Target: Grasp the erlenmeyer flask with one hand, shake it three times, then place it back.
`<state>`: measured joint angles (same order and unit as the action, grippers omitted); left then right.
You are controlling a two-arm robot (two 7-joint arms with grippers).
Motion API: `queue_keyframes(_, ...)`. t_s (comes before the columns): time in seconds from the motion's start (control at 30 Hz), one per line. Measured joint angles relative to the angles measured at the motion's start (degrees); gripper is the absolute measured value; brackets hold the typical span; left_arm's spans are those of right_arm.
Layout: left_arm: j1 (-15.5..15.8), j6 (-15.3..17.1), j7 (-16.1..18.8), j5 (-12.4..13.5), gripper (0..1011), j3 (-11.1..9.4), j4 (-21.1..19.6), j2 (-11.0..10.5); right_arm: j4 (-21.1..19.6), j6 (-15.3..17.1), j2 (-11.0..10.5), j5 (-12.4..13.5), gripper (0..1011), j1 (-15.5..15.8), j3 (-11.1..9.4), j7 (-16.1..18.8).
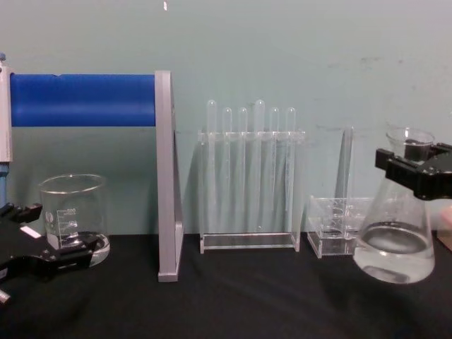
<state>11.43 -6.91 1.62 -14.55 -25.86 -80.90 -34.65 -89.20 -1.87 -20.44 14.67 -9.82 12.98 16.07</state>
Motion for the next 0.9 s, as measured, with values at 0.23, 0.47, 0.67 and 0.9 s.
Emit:
queue_keyframes(0.23,0.00,0.00,0.00,0.00,1001,0.00,0.00,0.00,0.32,0.19,0.52,-0.64,450,-0.06,-0.68,0.17)
queue_keyframes(0.47,0.00,0.00,0.00,0.00,1001,0.00,0.00,0.00,-1.16,0.77,0.88,-0.77,450,0.93,0.00,1.56)
queue_keyframes(0.67,0.00,0.00,0.00,0.00,1001,0.00,0.00,0.00,-3.73,1.44,1.00,-0.23,450,2.42,1.93,3.41)
queue_keyframes(0.9,0.00,0.00,0.00,0.00,1001,0.00,0.00,0.00,-6.53,1.63,0.48,0.60,450,4.02,4.63,5.41)
